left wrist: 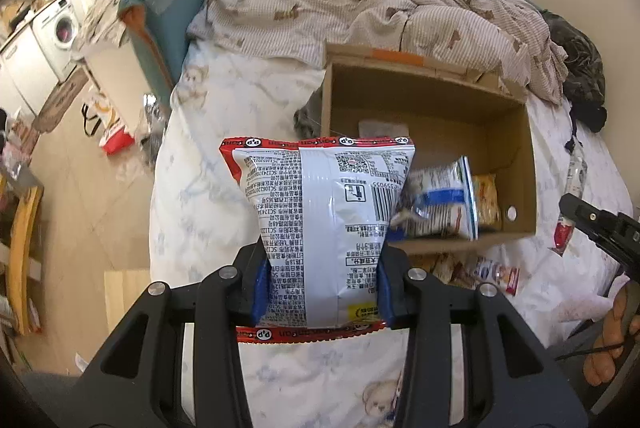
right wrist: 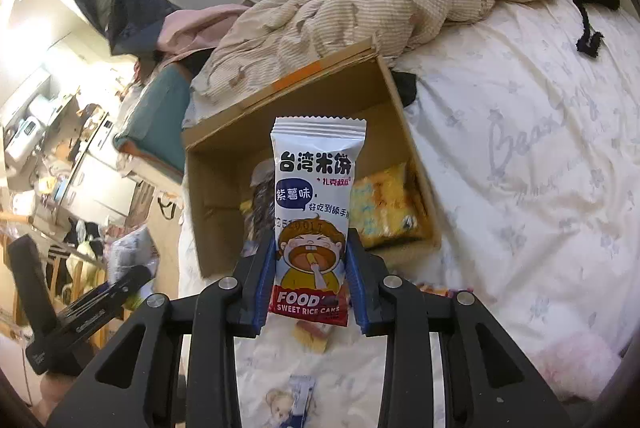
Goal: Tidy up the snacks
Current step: 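Carry both packets over the box and lower them inside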
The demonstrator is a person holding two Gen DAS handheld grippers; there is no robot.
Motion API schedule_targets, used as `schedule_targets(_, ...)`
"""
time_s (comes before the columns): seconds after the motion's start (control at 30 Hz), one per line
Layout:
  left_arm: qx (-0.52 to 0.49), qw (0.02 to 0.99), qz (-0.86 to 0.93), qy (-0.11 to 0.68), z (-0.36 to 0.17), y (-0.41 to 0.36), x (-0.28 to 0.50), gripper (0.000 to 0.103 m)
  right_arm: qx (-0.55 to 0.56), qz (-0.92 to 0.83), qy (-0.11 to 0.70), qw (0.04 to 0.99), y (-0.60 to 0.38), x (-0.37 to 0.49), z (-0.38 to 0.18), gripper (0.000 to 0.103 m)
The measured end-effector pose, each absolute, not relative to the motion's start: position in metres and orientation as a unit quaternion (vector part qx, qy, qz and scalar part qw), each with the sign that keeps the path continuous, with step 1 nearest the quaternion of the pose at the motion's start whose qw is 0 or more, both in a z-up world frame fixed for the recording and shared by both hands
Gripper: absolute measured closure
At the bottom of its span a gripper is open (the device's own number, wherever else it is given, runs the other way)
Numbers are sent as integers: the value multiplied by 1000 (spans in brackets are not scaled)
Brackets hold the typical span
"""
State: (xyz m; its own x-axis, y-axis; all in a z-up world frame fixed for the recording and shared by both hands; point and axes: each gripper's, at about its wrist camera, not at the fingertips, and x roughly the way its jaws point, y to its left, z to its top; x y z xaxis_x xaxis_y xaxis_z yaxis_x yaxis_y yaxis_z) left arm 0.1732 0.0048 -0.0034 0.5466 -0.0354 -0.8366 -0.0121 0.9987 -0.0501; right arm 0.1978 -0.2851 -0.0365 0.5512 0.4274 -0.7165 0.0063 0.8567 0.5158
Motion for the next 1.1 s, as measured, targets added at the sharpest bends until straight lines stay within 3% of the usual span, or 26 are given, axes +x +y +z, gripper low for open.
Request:
schedule_targets(0.53,26,884,-22,465,-25,-36,242,65,203,111,488,842,-283,263,-61,68)
schedule_targets(0.67,37,898,-39,436,-42,-40,247,65,178,108,508,836,-275,263,-71,68)
schedule_targets(1.1,38,888,-53,456,-58,-48,251,63,161,90,543,819,-272,267,-93,68)
